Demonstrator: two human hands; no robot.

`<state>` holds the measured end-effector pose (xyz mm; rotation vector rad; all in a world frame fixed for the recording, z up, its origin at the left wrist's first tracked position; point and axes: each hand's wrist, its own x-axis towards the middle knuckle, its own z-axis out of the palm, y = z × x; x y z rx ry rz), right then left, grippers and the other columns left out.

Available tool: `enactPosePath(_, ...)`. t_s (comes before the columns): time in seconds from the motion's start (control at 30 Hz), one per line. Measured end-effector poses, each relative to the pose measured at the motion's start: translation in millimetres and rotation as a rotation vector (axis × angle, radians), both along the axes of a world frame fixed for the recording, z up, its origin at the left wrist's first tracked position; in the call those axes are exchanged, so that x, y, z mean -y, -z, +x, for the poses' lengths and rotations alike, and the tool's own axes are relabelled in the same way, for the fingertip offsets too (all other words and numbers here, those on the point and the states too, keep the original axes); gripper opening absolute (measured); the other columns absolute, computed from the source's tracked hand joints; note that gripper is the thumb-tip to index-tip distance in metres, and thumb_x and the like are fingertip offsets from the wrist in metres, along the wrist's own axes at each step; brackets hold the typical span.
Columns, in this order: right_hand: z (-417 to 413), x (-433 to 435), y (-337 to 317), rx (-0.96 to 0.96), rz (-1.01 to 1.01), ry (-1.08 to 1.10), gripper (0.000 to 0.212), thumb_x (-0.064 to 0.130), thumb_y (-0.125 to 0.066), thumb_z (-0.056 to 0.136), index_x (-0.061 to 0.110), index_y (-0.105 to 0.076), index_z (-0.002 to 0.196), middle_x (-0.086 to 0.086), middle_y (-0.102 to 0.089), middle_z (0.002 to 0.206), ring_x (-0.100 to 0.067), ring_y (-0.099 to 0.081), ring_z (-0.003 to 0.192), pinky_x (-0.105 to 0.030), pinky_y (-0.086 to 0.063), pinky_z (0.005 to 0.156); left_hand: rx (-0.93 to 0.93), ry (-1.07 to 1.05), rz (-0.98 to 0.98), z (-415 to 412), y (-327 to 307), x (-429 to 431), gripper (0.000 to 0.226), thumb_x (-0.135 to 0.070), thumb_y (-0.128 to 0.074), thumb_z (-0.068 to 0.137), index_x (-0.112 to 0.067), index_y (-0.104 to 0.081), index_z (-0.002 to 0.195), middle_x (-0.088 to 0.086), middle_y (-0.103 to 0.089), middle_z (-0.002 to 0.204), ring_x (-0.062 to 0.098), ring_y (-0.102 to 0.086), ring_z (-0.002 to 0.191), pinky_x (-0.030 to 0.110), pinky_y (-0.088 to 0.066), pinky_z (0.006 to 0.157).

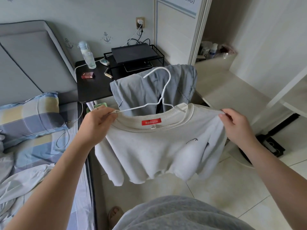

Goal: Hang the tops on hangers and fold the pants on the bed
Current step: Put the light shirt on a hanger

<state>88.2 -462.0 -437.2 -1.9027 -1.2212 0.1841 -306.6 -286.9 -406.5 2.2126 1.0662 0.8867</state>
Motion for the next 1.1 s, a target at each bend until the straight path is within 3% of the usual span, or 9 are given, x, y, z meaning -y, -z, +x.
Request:
enactPosePath(0.13,5,-7,-11,-0.14,-0.129,-0.064,0.017,0.007,-0.055,0.099,0.007,-0.055,0.082,0.0,-0.046,0.069,-0.016,-0.043,0.067,-0.025,-0.034,0.063,0.201,0.048,-0.122,1,-6,1,0.019,-0.021,-0.057,0.094,-0.027,-0.064,0.077,-0.01,-0.051,0.066,0.001,-0.044,0.064,0.015,-0.034,0.061)
enactPosePath(0.27,7,-3,-9,-0.268,-0.214,-0.157,0.031,0.007,-0.053,0.1,0.014,-0.05,0.07,0.001,-0.04,0.065,-0.013,-0.037,0.064,-0.034,-0.028,0.062,0.283,0.066,-0.185,5,-8,-1,0.023,-0.022,-0.058,0.094,-0.031,-0.067,0.075,-0.014,-0.052,0.067,0.004,-0.043,0.067,0.015,-0.033,0.062)
enactPosePath(0.37,6,0,-2,-0.33,-0.147,-0.182,0.024,0.012,-0.059,0.099,0.01,-0.056,0.075,0.003,-0.046,0.066,-0.009,-0.041,0.064,-0.031,-0.033,0.062,0.299,0.044,-0.192,10,-8,-2,0.021,-0.023,-0.058,0.094,-0.03,-0.067,0.076,-0.009,-0.051,0.066,0.006,-0.042,0.066,0.016,-0.032,0.059)
enactPosePath(0.5,6,0,1,-0.349,-0.036,-0.156,0.02,0.012,-0.067,0.094,0.026,-0.069,0.079,0.01,-0.056,0.064,-0.005,-0.046,0.06,-0.015,-0.038,0.057,0.275,0.05,-0.175,23,-7,-1,0.015,-0.024,-0.057,0.092,-0.024,-0.065,0.079,-0.001,-0.051,0.069,0.006,-0.043,0.067,0.015,-0.033,0.06)
enactPosePath(0.6,10,5,2,-0.272,0.01,-0.107,0.022,0.012,-0.072,0.091,0.027,-0.066,0.075,0.004,-0.048,0.062,-0.009,-0.04,0.058,-0.023,-0.034,0.055,0.235,0.053,-0.139,31,-5,-3,0.013,-0.019,-0.06,0.094,-0.018,-0.067,0.083,0.003,-0.058,0.076,0.002,-0.049,0.07,0.013,-0.037,0.066)
enactPosePath(0.67,12,11,-1,-0.223,0.004,-0.126,0.024,0.015,-0.072,0.091,0.023,-0.06,0.071,0.011,-0.041,0.059,-0.007,-0.036,0.057,-0.023,-0.031,0.055,0.219,0.058,-0.131,39,-5,-5,0.013,-0.01,-0.062,0.097,-0.017,-0.069,0.087,0.004,-0.062,0.081,-0.002,-0.051,0.071,0.011,-0.038,0.068)
enactPosePath(0.77,12,21,-10,-0.149,-0.029,-0.209,0.029,0.02,-0.068,0.095,0.014,-0.051,0.072,0.009,-0.032,0.062,-0.007,-0.031,0.06,-0.024,-0.028,0.056,0.174,0.095,-0.066,57,-6,-8,0.021,-0.005,-0.063,0.096,-0.024,-0.07,0.089,-0.012,-0.061,0.078,-0.004,-0.053,0.074,0.009,-0.038,0.073)
enactPosePath(0.9,15,38,-21,-0.065,-0.111,-0.264,0.033,0.024,-0.056,0.102,0.023,-0.041,0.073,0.009,-0.03,0.062,-0.008,-0.03,0.058,-0.032,-0.029,0.053,0.106,0.168,-0.015,86,-13,-12,0.014,-0.007,-0.067,0.094,-0.018,-0.074,0.096,0.006,-0.058,0.076,0.01,-0.052,0.076,0.02,-0.04,0.075)
enactPosePath(1.1,29,65,-34,-0.185,-0.09,-0.166,0.029,0.033,-0.048,0.096,0.027,-0.037,0.07,0.013,-0.031,0.061,-0.005,-0.03,0.055,-0.02,-0.027,0.05,0.039,0.361,-0.005,141,-24,-26,0.016,-0.009,-0.065,0.096,-0.016,-0.075,0.106,0.002,-0.053,0.074,0.005,-0.05,0.071,0.012,-0.036,0.068)
